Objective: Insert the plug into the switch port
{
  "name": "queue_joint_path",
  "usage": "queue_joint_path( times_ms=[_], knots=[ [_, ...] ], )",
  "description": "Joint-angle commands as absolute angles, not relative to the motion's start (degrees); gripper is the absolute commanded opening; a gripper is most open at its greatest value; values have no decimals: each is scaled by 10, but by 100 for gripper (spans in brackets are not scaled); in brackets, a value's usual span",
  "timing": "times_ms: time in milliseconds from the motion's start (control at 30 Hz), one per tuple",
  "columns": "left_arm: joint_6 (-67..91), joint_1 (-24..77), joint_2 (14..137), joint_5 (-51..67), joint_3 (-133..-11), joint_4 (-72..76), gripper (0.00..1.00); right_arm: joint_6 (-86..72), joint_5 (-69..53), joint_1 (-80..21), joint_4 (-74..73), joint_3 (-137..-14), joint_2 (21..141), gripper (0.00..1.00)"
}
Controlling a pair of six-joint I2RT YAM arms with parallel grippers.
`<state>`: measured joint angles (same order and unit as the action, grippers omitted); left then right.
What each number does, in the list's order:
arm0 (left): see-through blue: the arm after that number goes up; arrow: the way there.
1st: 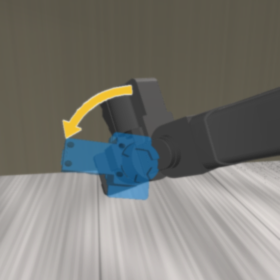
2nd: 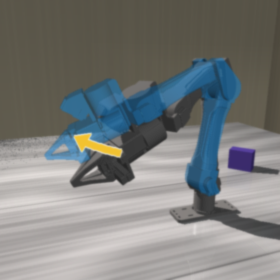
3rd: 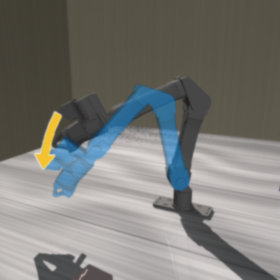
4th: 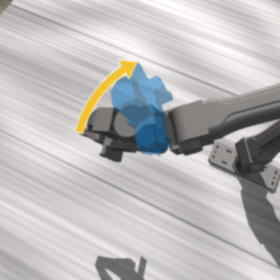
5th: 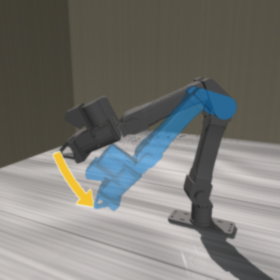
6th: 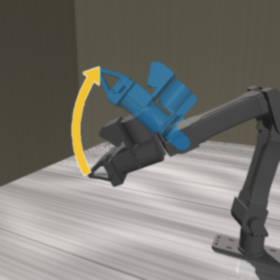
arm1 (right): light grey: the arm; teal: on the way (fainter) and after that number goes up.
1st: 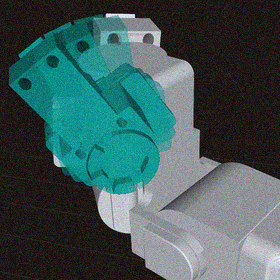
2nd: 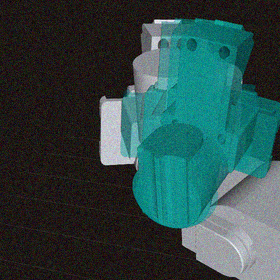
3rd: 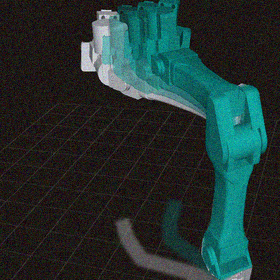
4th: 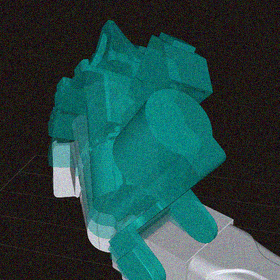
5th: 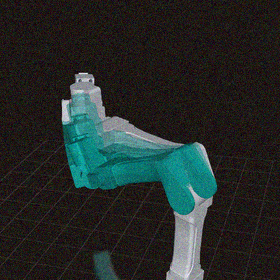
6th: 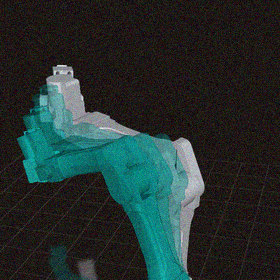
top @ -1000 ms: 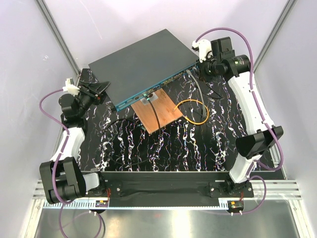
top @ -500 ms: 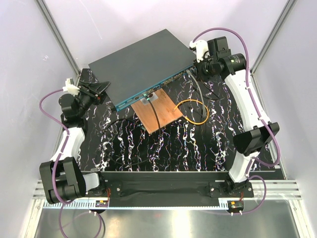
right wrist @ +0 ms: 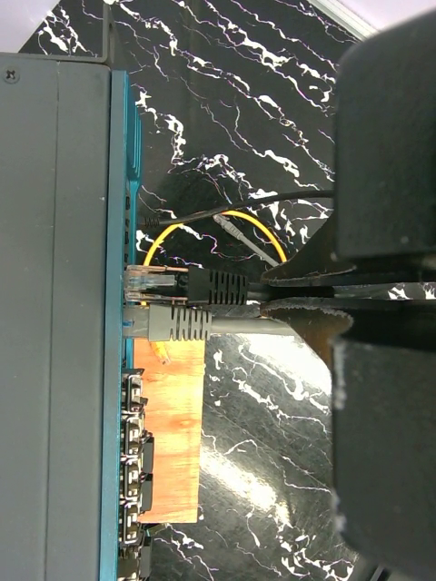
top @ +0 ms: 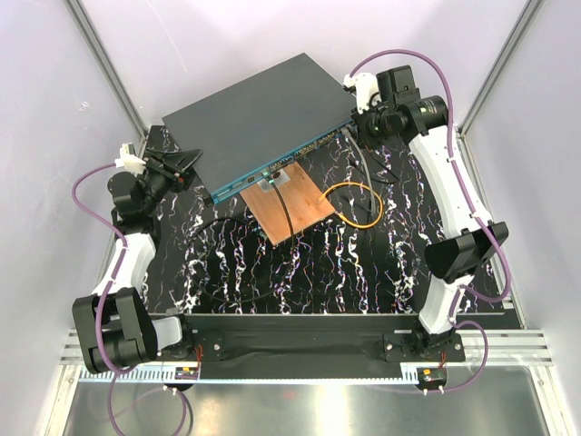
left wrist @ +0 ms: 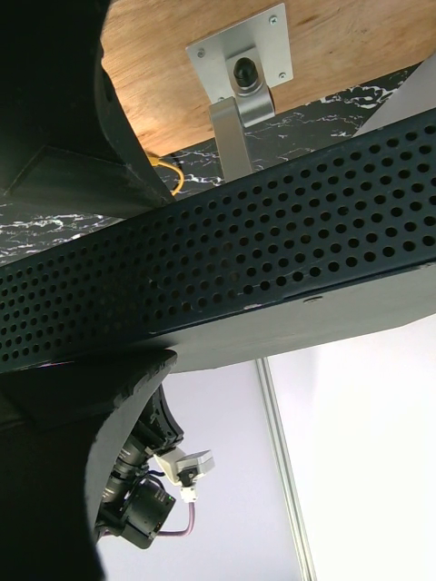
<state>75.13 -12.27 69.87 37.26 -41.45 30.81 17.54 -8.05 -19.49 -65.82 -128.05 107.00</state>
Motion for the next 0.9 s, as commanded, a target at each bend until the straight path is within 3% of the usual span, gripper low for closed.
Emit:
queue_joint_path(
  times_ms=[0,867],
  knots=[
    [713,-110,700,367,-440,331,0,174,-79,-207,-650,-1302,1071,0],
    [716,-109,699,368,-434,336,0,174,-41,-211,-642,-1332,1085,0]
  ],
)
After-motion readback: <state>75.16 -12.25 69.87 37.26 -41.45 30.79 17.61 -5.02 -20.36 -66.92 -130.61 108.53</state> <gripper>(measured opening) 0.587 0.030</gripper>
